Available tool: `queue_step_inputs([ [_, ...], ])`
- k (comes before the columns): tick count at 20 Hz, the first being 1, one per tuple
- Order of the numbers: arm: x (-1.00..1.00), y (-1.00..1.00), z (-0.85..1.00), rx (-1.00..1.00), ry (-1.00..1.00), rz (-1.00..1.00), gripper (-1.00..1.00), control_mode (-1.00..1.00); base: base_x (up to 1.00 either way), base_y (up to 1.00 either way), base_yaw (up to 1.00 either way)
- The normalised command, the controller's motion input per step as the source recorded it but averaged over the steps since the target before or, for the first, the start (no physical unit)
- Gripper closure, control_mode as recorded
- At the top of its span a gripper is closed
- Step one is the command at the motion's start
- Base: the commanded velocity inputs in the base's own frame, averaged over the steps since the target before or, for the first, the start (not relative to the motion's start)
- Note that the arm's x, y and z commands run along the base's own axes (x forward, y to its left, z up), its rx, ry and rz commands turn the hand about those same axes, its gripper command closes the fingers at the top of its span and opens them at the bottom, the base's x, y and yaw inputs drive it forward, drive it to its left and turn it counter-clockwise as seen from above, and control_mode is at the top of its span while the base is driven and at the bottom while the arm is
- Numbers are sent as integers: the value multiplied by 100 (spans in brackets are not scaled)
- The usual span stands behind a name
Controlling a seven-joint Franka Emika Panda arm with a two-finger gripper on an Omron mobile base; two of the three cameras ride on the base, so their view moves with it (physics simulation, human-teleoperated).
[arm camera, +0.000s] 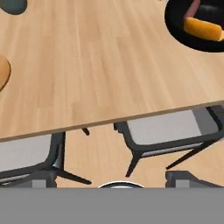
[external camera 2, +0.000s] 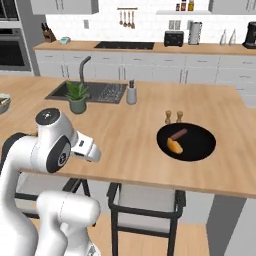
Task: Place one bun and one sausage from the bowl on each plate.
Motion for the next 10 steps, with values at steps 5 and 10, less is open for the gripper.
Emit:
queue_step_inputs([
  [5,0,0,0,0,0,0,-100,100,0,-100,0],
  [10,0,0,0,0,0,0,-100,100,0,-91,0],
])
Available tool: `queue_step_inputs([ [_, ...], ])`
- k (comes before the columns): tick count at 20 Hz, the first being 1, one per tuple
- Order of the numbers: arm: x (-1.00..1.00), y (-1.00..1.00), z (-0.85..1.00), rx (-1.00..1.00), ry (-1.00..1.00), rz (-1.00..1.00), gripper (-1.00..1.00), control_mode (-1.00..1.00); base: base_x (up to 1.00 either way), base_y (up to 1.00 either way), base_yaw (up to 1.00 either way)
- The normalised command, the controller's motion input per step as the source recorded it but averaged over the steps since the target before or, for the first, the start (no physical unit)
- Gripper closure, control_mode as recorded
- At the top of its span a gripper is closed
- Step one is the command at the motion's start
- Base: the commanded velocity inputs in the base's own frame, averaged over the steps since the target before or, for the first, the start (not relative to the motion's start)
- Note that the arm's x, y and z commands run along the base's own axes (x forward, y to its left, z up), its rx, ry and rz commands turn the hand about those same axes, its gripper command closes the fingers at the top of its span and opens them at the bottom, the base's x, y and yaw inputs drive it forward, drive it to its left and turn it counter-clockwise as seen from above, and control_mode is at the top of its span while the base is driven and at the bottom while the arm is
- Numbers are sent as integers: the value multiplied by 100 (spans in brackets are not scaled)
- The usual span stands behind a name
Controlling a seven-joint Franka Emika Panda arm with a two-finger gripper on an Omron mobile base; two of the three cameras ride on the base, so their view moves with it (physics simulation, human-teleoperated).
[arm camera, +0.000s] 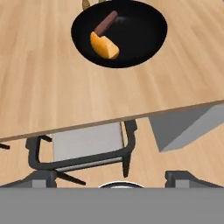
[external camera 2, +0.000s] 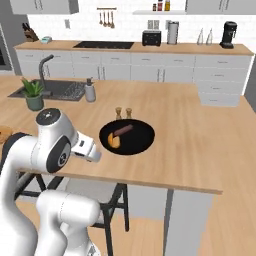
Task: Place one bun and one sausage from the bowl on each plate.
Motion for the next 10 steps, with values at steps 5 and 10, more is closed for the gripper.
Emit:
queue_step_inputs([
  [5,0,0,0,0,0,0,-100,100,6,-49,3],
  [10,0,0,0,0,0,0,-100,100,34,21,17],
])
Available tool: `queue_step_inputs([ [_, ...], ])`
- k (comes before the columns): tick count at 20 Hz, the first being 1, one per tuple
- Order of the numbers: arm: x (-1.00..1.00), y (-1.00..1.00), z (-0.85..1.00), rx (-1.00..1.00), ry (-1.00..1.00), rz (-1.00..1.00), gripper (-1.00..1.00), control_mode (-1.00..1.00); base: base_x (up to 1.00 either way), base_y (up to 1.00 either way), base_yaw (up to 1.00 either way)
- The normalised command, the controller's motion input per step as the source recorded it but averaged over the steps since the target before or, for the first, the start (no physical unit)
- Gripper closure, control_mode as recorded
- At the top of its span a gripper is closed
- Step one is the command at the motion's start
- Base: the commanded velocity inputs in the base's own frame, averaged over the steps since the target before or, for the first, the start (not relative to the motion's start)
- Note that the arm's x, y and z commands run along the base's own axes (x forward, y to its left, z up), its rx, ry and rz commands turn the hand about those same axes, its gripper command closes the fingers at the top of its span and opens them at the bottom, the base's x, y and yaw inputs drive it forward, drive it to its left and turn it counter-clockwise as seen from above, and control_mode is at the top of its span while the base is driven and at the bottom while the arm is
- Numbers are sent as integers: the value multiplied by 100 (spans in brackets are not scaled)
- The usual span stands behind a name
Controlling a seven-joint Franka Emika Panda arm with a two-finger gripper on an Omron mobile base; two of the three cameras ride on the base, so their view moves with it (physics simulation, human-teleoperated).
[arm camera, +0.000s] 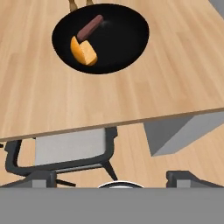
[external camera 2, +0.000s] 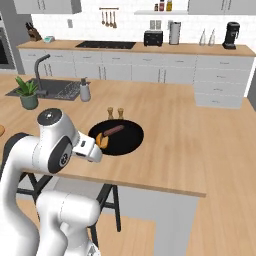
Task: Place one bun and one sausage from the bowl on each plate.
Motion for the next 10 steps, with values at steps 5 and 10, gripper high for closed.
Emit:
queue_step_inputs([
  [5,0,0,0,0,0,0,-100,100,69,20,2],
  [10,0,0,0,0,0,0,-100,100,90,38,1],
])
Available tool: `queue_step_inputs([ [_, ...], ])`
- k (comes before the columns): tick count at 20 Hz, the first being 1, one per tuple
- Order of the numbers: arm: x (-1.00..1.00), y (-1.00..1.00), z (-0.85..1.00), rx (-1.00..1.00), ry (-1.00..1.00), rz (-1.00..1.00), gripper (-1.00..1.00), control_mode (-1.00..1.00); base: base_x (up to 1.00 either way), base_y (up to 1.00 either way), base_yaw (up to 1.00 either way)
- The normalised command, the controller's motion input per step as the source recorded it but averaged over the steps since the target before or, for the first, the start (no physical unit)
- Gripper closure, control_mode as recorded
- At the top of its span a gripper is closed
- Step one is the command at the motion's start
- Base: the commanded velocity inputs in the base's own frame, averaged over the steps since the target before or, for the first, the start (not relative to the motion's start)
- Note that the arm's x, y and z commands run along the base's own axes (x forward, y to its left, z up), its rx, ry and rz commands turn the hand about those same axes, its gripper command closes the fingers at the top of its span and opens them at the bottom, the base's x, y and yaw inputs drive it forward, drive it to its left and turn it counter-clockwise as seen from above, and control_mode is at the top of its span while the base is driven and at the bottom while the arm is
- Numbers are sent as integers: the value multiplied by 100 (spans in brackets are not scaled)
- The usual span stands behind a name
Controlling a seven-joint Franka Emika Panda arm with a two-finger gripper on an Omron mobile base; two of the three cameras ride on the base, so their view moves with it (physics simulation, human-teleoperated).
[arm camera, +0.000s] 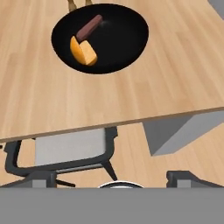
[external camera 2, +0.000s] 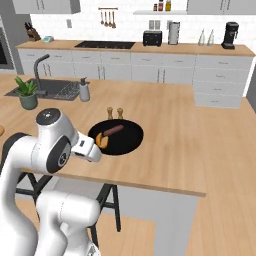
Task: Place one bun and one sausage from the bowl on each plate.
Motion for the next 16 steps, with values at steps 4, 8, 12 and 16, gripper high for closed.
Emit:
queue_step_inputs([
  [4,97,7,66,-22,2,11,-100,-100,0,0,0],
  [8,100,9,50,-15,0,29,-100,-100,0,0,0],
  [12,100,23,-12,2,3,34,-100,-100,0,0,0],
  [16,98,44,-63,4,25,9,-100,-100,0,0,0],
])
